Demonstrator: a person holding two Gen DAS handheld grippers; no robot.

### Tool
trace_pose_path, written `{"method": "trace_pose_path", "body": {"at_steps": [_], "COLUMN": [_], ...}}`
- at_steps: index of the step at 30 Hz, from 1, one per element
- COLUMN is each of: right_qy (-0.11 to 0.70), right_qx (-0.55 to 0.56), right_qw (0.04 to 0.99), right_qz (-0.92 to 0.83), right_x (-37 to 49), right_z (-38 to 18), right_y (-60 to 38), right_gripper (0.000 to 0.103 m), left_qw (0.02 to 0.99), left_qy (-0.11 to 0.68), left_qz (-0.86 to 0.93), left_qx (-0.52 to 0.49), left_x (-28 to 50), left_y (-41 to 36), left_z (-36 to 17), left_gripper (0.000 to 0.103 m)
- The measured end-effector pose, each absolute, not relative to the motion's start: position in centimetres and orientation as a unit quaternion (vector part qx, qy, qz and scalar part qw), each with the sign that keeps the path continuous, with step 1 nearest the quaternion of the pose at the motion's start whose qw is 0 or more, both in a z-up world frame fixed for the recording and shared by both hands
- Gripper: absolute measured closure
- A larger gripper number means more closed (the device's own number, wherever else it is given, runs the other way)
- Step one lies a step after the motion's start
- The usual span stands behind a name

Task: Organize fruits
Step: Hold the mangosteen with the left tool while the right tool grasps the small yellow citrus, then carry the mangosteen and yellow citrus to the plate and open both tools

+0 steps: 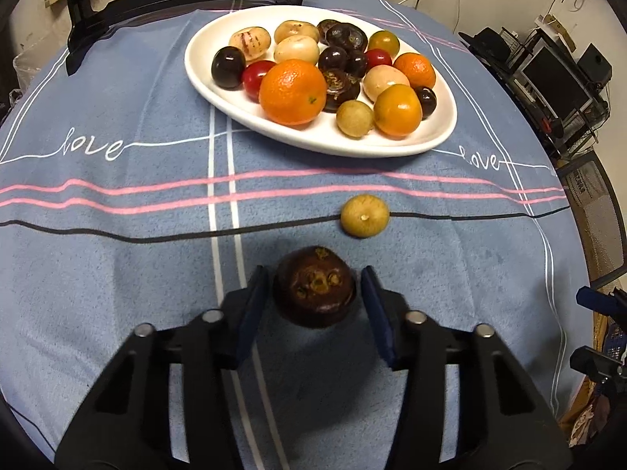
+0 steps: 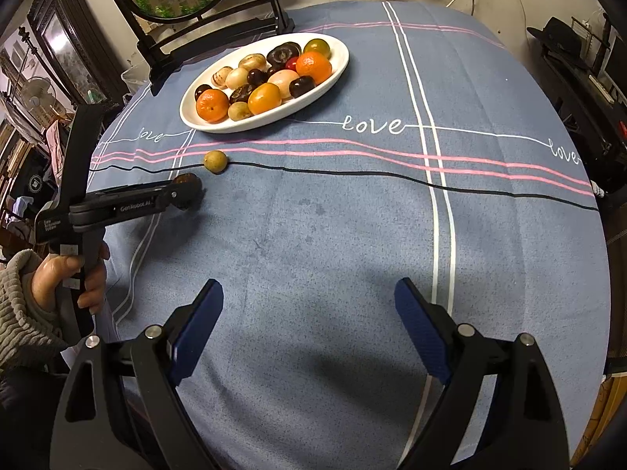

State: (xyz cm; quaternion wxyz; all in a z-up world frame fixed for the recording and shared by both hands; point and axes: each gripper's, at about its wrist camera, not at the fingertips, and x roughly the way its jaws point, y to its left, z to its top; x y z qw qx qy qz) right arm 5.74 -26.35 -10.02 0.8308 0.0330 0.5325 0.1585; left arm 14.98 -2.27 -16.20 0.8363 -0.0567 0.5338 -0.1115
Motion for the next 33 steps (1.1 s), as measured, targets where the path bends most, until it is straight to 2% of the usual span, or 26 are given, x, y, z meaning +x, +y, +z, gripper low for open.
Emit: {"method": "trace_pose_path", "body": {"at_steps": [11, 21, 27, 31, 33], "right_qy": [0.520, 0.494, 0.499, 0.500, 0.503], "right_qx": [0.047, -0.021, -0.041, -0.053, -0.058], "right_qw": [0.832, 0.827, 0.822, 0.822, 0.819], "right_qz": [0.187, 0.267, 0.271, 0.270, 0.270], "right_x": [6.9, 13.1, 16.2, 16.8, 17.0], "right_z": [-10.2, -12.1, -13.2, -14.1, -14.6], "right_y": [-24.6, -14.9, -12.6, -12.3, -12.1], "right_gripper": [0.014, 0.014, 0.027, 0.046, 0.050], "left_qw": [0.859, 0.843, 0.840, 0.835, 0.834], "left_qy": [0.501, 0.521, 0.518, 0.520, 0.520], "left_qz": [-0.071, 0.034, 0.070, 0.086, 0.089], "left_qx": [-0.080, -0.128, -0.146, -0.156, -0.161], "left_x": [9.3, 0.7, -2.6, -4.4, -4.7], "left_y": [3.3, 11.0, 12.8, 13.4, 13.6], "left_z": [-12.6, -12.8, -12.6, -12.8, -12.9], "left_gripper": [0.060, 0.061, 0.061, 0.061, 0.061]}}
